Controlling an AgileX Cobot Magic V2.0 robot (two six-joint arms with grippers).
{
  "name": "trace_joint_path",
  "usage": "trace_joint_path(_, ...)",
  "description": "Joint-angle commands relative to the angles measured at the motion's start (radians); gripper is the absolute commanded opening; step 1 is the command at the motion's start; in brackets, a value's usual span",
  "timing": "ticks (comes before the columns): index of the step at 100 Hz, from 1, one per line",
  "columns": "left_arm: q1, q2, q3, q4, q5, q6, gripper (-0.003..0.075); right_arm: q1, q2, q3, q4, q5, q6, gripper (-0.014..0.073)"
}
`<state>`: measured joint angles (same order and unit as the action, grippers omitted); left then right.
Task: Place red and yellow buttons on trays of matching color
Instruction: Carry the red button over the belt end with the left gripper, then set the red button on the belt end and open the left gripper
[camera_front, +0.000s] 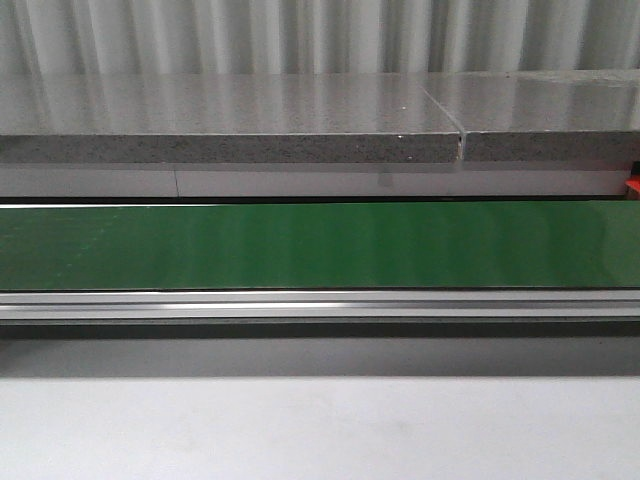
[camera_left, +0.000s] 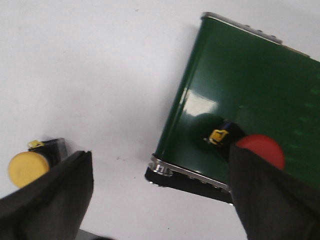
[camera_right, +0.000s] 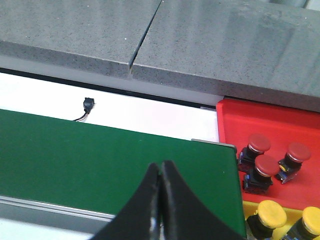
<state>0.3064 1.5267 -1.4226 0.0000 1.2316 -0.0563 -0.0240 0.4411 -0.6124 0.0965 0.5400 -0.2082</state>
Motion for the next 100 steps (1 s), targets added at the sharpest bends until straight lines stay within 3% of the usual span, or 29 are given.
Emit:
trace_joint_path(1, 0.039, -0.057, -0.016, 0.0, 0.037, -0.005, 0.0545, -0.001, 0.006, -0.025, -0.006, -0.069, -0.009, -0.0069)
trace_joint_path(46, 0.288, -0.078, 0.129, -0.039, 0.038, 0.025, 0.0545, -0.001, 0.006, -0.025, -0.006, -0.069, -0.009, -0.0069)
trace_joint_path(100, 0.318, 0.035, 0.131, -0.033, 0.038, 0.025, 0.0545, -0.001, 0.006, -0.025, -0.006, -0.069, -0.009, -0.0069)
